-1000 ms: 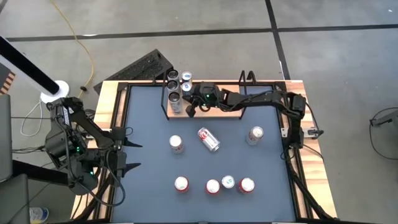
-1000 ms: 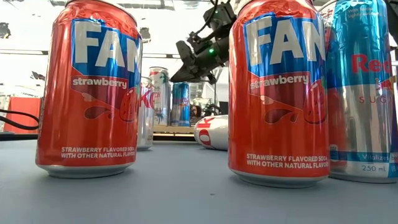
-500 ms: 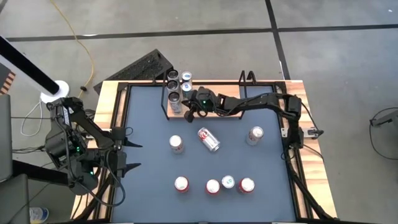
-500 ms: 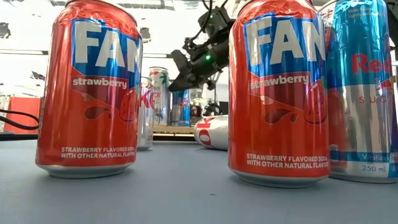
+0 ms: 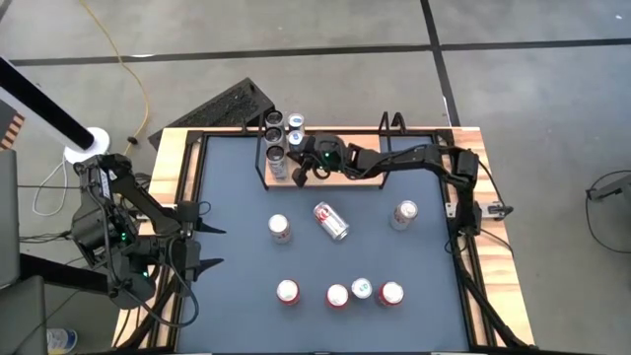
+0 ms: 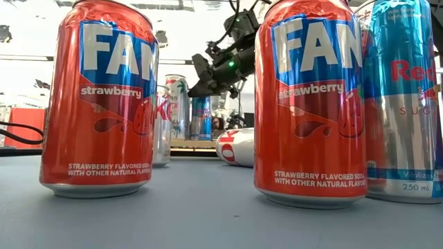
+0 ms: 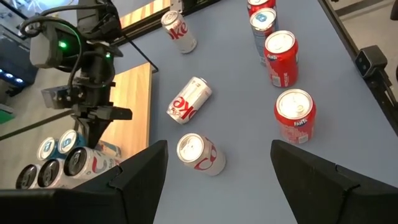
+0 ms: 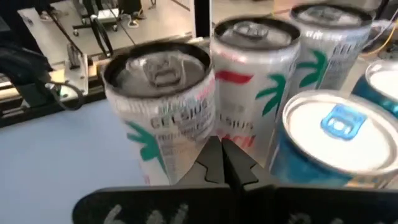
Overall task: Place canned beverage on shelf
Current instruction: Put the white and pink soda can aligned with the other white and pink soda cans on the shelf
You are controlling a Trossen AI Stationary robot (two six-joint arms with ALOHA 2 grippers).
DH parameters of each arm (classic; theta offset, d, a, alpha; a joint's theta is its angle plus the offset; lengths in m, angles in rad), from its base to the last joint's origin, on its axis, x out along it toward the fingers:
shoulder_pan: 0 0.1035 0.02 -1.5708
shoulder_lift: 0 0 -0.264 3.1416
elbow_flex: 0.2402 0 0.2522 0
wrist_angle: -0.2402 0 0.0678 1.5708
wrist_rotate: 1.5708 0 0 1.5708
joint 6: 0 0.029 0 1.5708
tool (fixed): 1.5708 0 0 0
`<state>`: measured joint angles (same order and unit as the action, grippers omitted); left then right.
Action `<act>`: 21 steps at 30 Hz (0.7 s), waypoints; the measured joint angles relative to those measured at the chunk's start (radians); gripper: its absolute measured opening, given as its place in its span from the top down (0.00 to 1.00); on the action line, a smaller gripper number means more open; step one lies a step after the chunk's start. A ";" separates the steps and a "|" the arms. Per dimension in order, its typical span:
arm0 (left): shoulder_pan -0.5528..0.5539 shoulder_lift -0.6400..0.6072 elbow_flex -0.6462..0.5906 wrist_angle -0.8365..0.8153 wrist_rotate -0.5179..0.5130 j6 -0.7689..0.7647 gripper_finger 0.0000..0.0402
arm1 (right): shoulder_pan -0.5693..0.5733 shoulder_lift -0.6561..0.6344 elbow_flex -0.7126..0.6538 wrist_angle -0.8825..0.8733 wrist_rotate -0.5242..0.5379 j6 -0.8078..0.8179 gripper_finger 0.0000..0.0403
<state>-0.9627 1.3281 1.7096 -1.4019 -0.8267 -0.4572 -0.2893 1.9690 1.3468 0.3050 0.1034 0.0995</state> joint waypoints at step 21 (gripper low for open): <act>0.000 0.000 0.000 0.000 -0.012 -0.001 0.32 | 0.063 0.015 0.000 -0.059 0.083 0.006 1.00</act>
<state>-0.9627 1.3281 1.7096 -1.4021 -0.8383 -0.4583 -0.2265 1.9839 1.3468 0.2461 0.1864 0.1051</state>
